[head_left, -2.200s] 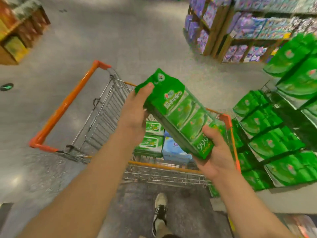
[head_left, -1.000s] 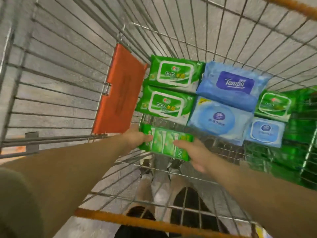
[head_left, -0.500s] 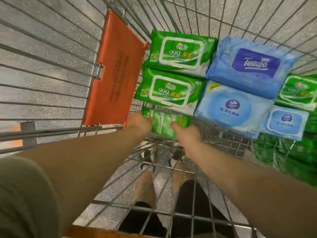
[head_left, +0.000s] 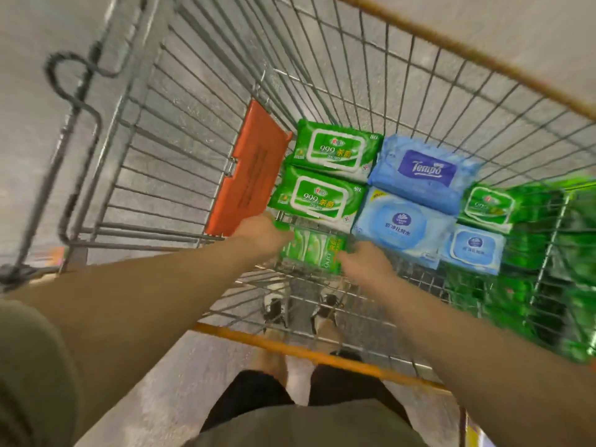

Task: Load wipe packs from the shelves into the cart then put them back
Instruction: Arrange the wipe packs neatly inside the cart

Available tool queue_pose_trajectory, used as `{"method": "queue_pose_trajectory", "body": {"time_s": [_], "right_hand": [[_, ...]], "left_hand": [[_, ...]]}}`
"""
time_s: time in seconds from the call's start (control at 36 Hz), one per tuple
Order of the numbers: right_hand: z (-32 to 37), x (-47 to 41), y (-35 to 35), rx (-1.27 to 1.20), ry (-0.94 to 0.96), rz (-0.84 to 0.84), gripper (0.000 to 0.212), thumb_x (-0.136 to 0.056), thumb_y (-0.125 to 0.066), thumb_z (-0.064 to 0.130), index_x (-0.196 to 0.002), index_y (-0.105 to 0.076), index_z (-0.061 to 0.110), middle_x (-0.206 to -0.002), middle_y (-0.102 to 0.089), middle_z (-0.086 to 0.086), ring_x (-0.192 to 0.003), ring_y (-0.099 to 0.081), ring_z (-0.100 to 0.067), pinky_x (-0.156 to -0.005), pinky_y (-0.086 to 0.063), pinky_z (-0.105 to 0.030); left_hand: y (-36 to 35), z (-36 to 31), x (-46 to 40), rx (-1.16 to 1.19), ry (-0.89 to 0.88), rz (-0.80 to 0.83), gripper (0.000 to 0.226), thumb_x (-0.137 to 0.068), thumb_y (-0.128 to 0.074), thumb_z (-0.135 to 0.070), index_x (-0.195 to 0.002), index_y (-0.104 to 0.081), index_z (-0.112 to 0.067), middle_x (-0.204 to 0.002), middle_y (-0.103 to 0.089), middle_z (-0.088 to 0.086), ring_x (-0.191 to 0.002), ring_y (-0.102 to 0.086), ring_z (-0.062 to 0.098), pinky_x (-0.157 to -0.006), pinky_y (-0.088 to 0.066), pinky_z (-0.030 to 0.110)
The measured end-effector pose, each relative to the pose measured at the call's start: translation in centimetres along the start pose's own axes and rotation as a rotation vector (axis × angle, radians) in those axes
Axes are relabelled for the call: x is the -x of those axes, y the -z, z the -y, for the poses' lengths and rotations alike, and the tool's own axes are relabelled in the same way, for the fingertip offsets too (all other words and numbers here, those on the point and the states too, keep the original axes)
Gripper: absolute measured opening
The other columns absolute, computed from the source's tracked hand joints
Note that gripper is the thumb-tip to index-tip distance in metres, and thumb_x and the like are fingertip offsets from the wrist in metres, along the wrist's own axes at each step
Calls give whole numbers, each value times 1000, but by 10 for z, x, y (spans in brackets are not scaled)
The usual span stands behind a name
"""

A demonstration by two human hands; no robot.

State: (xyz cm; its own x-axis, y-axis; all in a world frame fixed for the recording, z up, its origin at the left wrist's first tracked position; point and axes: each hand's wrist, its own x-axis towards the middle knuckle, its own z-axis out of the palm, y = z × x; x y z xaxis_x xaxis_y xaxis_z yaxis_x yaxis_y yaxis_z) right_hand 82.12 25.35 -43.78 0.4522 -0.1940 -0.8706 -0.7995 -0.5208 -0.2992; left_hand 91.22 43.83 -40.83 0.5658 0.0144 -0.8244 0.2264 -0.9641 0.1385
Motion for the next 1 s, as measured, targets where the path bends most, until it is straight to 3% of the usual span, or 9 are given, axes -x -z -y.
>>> {"method": "queue_pose_trajectory", "body": {"time_s": [0.06,0.11,0.17,0.28,0.44,0.56,0.69,0.81,1.0], "right_hand": [[4,18,16,103,82,-43,18,-87,-59,37,-85,-59,18,-93,-67,-9,-86,-64,-27,-70,-48,-32],[9,38,34,212,160,-124,32,-89,-56,38,-108,-60,13,-112,-65,-16,-104,-62,-35,-82,-52,-40],[16,62,53,230,217,-199,44,-95,-57,35,-128,-55,6,-131,-58,-19,-120,-55,-39,-94,-47,-43],[30,109,82,220,281,-289,52,-98,-57,36,-140,-47,7,-145,-51,-16,-130,-49,-36,-103,-43,-43],[49,172,107,272,342,-374,56,-99,-56,38,-145,-44,8,-145,-51,-13,-132,-48,-32,-105,-39,-39],[57,208,118,257,370,-446,57,-99,-55,42,-144,-45,10,-147,-49,-10,-131,-48,-34,-106,-42,-41],[59,251,127,261,380,-599,43,-97,-56,39,-131,-54,13,-132,-56,-10,-124,-51,-34,-108,-39,-42],[61,290,131,269,323,-662,67,-100,-53,43,-156,-31,12,-159,-35,-10,-144,-35,-30,-120,-26,-39],[53,352,129,318,249,-867,61,-97,-57,44,-146,-44,11,-144,-50,-13,-134,-43,-32,-114,-33,-42]], "left_hand": [[13,-6,17,34,-13,-31,81,-92,-59,-61,-156,-34,-18,-109,-66,1,-81,-67,19,-68,-55,30],[25,-12,34,83,-43,-63,84,-90,-59,-67,-154,-36,-19,-132,-61,5,-102,-66,24,-87,-56,36],[37,-16,53,153,-63,-105,93,-84,-62,-72,-157,-33,-22,-144,-57,4,-119,-61,28,-99,-53,40],[55,-20,99,206,-186,-198,101,-85,-66,-67,-162,-23,-18,-165,-32,3,-144,-41,27,-116,-39,41],[81,-27,165,106,-329,-251,105,-83,-67,-70,-162,-21,-19,-165,-29,1,-147,-35,23,-118,-34,41],[102,-28,200,-26,-475,-372,85,-84,-69,-63,-148,-40,-14,-149,-45,7,-137,-37,24,-107,-35,37],[127,-25,215,-90,-585,-451,116,-75,-61,-82,-163,-14,-22,-169,-18,0,-154,-15,22,-123,-19,41],[145,-31,242,-73,-708,-483,114,-75,-67,-77,-163,-14,-29,-169,-17,-4,-155,-14,17,-123,-15,34],[163,-43,276,-65,-921,-470,120,-67,-70,-81,-162,-16,-31,-168,-19,-9,-154,-19,13,-123,-18,33]]}}
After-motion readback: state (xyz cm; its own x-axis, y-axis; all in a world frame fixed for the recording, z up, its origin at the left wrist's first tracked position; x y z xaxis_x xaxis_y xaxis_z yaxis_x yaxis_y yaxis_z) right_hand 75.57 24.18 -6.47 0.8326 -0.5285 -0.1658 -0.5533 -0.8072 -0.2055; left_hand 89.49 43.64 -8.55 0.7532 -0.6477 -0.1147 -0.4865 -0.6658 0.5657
